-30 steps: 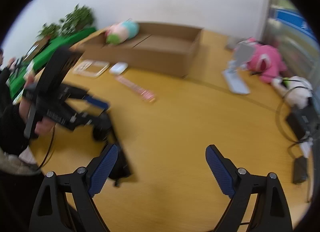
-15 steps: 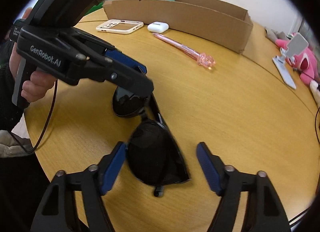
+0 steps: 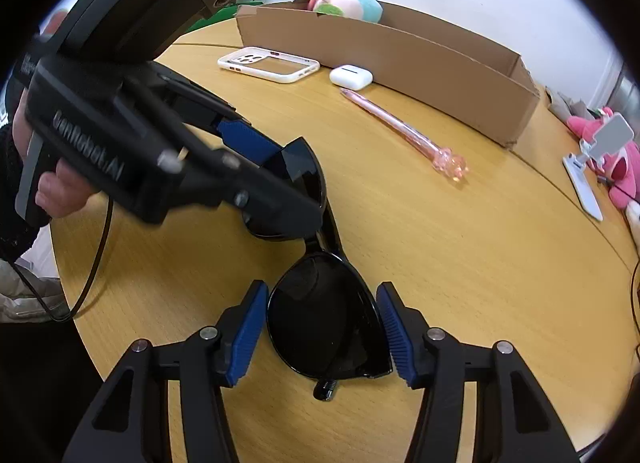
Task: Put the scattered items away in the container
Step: 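Lift the black sunglasses with the right gripper toward the box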
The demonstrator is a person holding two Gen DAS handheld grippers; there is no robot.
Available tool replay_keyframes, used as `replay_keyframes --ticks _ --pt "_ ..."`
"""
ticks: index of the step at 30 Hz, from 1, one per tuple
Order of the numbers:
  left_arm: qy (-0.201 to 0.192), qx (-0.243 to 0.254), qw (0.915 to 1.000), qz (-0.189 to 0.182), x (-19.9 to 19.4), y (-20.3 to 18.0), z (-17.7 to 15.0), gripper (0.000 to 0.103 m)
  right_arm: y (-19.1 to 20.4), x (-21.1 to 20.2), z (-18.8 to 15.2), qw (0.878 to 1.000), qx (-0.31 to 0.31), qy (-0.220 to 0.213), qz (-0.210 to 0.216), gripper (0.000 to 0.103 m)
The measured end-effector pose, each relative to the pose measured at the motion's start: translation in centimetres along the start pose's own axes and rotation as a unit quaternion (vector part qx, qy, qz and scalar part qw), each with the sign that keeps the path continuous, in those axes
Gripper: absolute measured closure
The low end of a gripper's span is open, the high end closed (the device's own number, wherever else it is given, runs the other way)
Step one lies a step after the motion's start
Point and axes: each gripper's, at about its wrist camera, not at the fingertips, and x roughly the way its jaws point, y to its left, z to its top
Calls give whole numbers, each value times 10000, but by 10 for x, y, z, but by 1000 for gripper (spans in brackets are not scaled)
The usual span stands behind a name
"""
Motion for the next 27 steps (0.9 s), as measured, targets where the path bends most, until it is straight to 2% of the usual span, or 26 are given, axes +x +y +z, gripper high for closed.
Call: replay_keyframes --ticks 14,20,27 --pt "-637 -246 9975 161 -58 25 9 50 14 -10 45 9980 -442 -426 -136 48" --pt "-986 -270 9942 324 -94 38 25 50 20 -17 84 9952 -735 -601 -228 48" --pt "-1466 -182 9871 615 -149 51 61 50 22 -31 147 9884 -1121 -971 -315 48"
